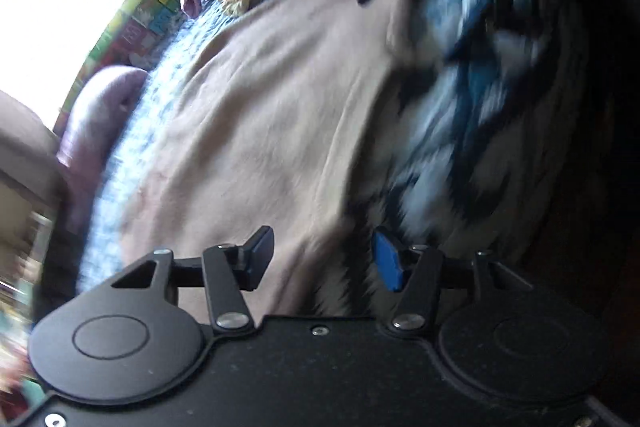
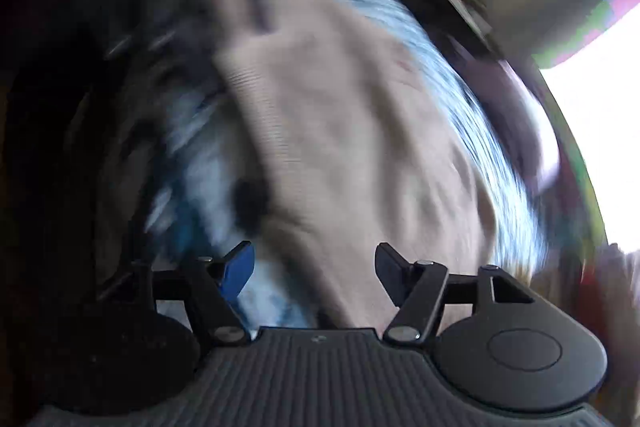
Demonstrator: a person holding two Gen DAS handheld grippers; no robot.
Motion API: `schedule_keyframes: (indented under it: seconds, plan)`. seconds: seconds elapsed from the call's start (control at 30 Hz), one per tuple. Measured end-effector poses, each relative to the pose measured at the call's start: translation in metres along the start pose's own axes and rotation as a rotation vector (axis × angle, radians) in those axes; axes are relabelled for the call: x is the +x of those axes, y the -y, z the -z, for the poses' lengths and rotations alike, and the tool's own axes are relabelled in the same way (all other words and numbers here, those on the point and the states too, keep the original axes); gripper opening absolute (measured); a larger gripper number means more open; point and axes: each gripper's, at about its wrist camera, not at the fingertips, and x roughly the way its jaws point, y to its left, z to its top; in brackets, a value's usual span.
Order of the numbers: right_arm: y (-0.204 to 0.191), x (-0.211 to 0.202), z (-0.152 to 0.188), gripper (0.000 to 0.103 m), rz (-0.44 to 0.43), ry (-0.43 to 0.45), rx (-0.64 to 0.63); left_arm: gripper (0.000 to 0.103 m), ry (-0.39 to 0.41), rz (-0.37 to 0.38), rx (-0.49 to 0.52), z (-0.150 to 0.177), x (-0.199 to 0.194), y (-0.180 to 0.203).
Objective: Fold clothes
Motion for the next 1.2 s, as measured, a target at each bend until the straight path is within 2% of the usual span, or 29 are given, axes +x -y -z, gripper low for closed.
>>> schedule_keyframes:
  seconds: [0.03, 0.07, 0.1, 0.13, 0.27, 0.3, 0.37, 0.4, 0.43, 0.47, 0.5, 0.53, 0.57, 0.6, 0.63, 0.7, 0.8, 0.83, 0.87, 0.93, 0.97, 1.0, 1.07, 1.1, 1.17, 1.2]
  plan:
    - [-0.003, 0.005, -0.001, 0.064, 0.013, -0.004, -0.028, 0.047, -0.003, -0.028, 0.025, 0.003, 0.003, 0.004]
    - [-0.006, 0.01, -0.001, 0.059, 0.025, -0.008, -0.053, 0.028, 0.006, -0.025, 0.014, 0.002, 0.006, 0.004]
    - [-0.004, 0.014, -0.003, 0.036, 0.027, -0.005, -0.031, 0.019, 0.01, -0.024, 0.01, 0.002, 0.011, 0.004]
    - [-0.002, 0.019, -0.004, 0.024, 0.006, -0.015, -0.011, 0.014, 0.007, -0.03, 0.023, 0.002, 0.013, 0.006]
    - [0.006, 0.026, -0.001, 0.016, -0.078, -0.022, 0.01, 0.01, 0.021, -0.032, 0.044, 0.003, -0.004, -0.002]
    - [0.009, 0.019, -0.004, 0.015, -0.098, -0.026, 0.008, 0.01, 0.009, -0.01, 0.049, 0.003, -0.001, 0.002]
    - [0.004, 0.001, -0.004, 0.015, -0.113, 0.004, -0.038, 0.009, -0.014, 0.034, 0.059, 0.004, 0.006, 0.009]
    - [-0.004, 0.005, 0.003, 0.015, -0.131, -0.021, -0.075, 0.008, -0.006, 0.009, 0.069, 0.006, 0.008, 0.015]
    - [-0.013, 0.005, 0.005, 0.016, -0.104, -0.023, -0.127, 0.01, -0.01, -0.001, 0.08, 0.006, 0.004, 0.017]
    - [-0.023, 0.005, 0.008, 0.016, -0.076, -0.024, -0.178, 0.019, -0.019, 0.018, 0.073, 0.004, -0.001, 0.012]
    - [-0.031, 0.005, 0.01, 0.018, -0.051, -0.026, -0.224, 0.028, -0.007, 0.073, 0.034, 0.005, -0.011, 0.001]
    - [-0.023, -0.002, 0.008, 0.02, -0.072, -0.035, -0.179, 0.045, 0.005, 0.129, -0.006, 0.005, -0.022, -0.01]
    - [-0.015, -0.01, 0.005, 0.025, -0.095, -0.042, -0.133, 0.047, 0.017, 0.181, -0.045, 0.006, -0.031, -0.021]
    - [-0.004, -0.021, 0.005, 0.033, -0.138, -0.022, -0.068, 0.047, 0.021, 0.162, -0.091, 0.008, -0.032, -0.036]
    - [0.007, -0.028, 0.004, 0.036, -0.141, -0.009, -0.021, 0.047, 0.025, 0.142, -0.136, 0.009, -0.034, -0.051]
    - [0.029, -0.04, 0.001, 0.038, -0.144, 0.017, 0.073, 0.046, 0.015, 0.083, -0.245, 0.012, -0.024, -0.081]
    - [0.061, -0.023, -0.008, 0.038, -0.077, 0.058, 0.277, 0.044, -0.026, -0.032, -0.429, 0.018, 0.006, -0.128]
    - [0.07, -0.014, -0.012, 0.038, -0.066, 0.078, 0.364, 0.045, -0.062, -0.009, -0.478, 0.025, 0.02, -0.132]
    - [0.08, -0.005, -0.015, 0.038, -0.057, 0.098, 0.452, 0.051, -0.098, 0.014, -0.526, 0.032, 0.034, -0.137]
    - [0.089, 0.018, -0.015, 0.039, -0.101, 0.149, 0.673, 0.054, -0.154, 0.079, -0.596, 0.05, 0.055, -0.14]
    - [0.092, 0.04, -0.007, 0.039, -0.141, 0.123, 0.76, 0.054, -0.175, 0.121, -0.619, 0.061, 0.061, -0.139]
    - [0.085, 0.061, 0.001, 0.04, -0.171, 0.045, 0.783, 0.054, -0.183, 0.169, -0.629, 0.068, 0.055, -0.145]
    - [0.061, 0.054, 0.016, 0.04, -0.125, 0.079, 0.714, 0.057, -0.18, 0.156, -0.616, 0.075, 0.039, -0.158]
    - [0.061, 0.042, 0.023, 0.041, -0.136, 0.071, 0.707, 0.057, -0.179, 0.148, -0.61, 0.079, 0.031, -0.165]
    - [0.066, 0.019, 0.034, 0.042, -0.156, 0.07, 0.71, 0.057, -0.143, 0.073, -0.665, 0.088, 0.028, -0.183]
    - [0.076, 0.014, 0.039, 0.047, -0.102, 0.088, 0.733, 0.058, -0.167, 0.06, -0.72, 0.096, 0.036, -0.19]
